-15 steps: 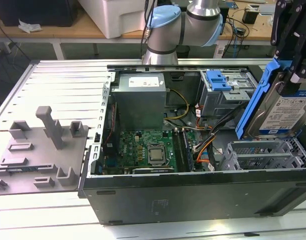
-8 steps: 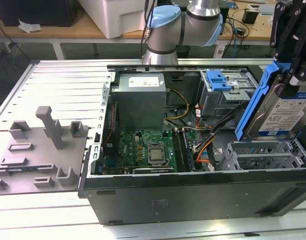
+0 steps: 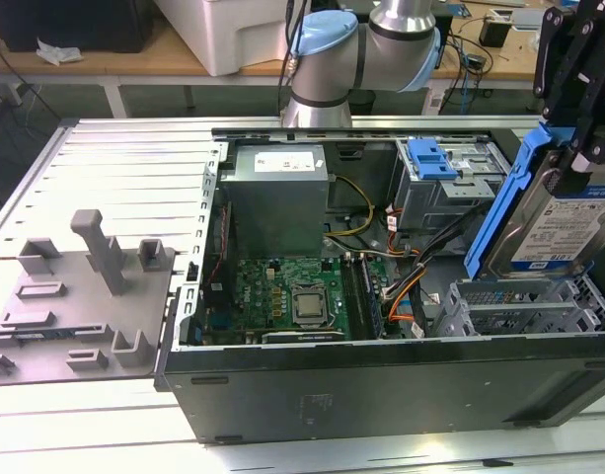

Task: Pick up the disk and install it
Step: 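Insert the disk into the insertion slot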

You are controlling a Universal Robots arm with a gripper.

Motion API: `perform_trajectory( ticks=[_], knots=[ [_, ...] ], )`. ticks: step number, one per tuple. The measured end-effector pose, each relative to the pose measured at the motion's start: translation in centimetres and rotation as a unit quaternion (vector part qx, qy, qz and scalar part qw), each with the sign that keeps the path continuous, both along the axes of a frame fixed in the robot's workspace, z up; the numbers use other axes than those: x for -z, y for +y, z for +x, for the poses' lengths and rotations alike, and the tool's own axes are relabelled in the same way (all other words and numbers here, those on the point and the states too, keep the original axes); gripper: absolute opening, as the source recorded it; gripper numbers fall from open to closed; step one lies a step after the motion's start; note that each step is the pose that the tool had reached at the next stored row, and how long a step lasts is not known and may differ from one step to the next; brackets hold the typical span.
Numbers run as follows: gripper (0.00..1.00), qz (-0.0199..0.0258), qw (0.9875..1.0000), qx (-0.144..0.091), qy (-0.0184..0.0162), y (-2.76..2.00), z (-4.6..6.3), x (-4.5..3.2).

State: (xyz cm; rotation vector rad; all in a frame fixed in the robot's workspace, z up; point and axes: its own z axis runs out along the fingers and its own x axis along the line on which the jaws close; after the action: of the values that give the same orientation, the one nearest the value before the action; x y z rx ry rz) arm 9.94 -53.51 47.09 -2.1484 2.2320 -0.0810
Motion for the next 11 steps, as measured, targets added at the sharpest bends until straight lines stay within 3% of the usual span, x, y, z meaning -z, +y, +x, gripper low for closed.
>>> perform_trajectory(
  ticks=[11],
  knots=[
    [0.37,0.0,1.0,-0.006,0.0,-0.21,0.0,0.3]
  ],
)
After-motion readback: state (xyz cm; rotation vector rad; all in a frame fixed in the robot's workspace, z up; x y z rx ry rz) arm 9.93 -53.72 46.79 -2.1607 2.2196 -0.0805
